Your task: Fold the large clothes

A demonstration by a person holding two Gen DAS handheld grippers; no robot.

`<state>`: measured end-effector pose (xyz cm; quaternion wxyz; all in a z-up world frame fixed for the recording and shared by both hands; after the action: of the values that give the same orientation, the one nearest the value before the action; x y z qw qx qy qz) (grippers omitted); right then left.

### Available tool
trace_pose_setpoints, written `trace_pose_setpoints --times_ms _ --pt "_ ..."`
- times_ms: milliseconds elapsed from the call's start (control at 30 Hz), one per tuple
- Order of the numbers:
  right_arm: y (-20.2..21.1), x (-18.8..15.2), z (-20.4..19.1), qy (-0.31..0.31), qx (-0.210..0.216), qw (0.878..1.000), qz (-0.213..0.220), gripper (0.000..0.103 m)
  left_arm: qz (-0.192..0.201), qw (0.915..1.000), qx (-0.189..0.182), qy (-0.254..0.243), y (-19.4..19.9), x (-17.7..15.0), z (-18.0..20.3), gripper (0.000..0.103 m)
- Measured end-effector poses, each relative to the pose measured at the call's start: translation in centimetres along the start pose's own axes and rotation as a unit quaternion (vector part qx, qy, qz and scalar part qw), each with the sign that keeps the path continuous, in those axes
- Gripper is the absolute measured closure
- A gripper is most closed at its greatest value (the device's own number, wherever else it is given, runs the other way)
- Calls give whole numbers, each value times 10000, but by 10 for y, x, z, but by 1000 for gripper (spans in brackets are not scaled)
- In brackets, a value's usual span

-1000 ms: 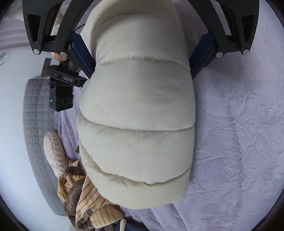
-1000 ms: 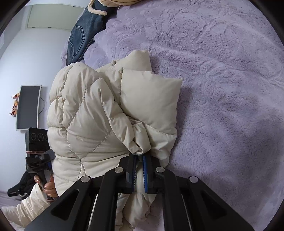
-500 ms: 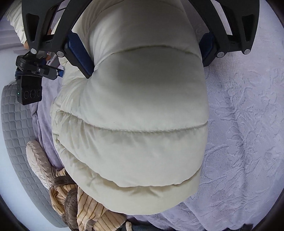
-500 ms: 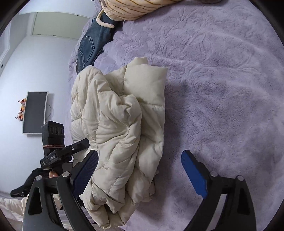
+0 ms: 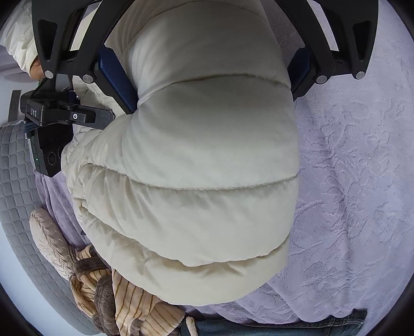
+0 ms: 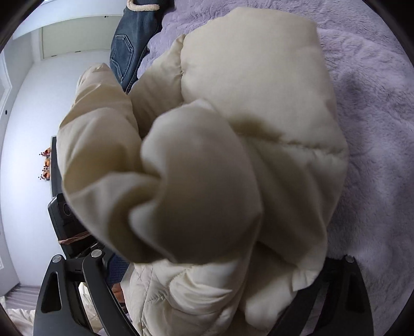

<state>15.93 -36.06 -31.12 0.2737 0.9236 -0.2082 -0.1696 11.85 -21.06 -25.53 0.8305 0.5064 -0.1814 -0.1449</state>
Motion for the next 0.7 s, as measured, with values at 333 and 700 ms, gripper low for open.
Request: trace_pose_setpoints --times_ms 333,700 --pt "8 -22 -26 38 120 9997 199 55 175 9989 -24 -431 31 -3 7 12" --pt "-36 -27 -123 700 173 9973 168 55 851 9963 36 -94 125 13 -82 12"
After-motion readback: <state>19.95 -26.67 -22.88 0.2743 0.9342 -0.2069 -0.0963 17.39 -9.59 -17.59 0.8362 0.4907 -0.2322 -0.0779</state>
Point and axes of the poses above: each gripper's, at about its wrist camera, not at the fingertips, and y roughly against the way its jaws point, z to its right, x to its top, the point moved 7 cm from there along -y, roughly the way its jaws point, and after that the axes turned 4 degrees about -y, right-handed, at the moved point
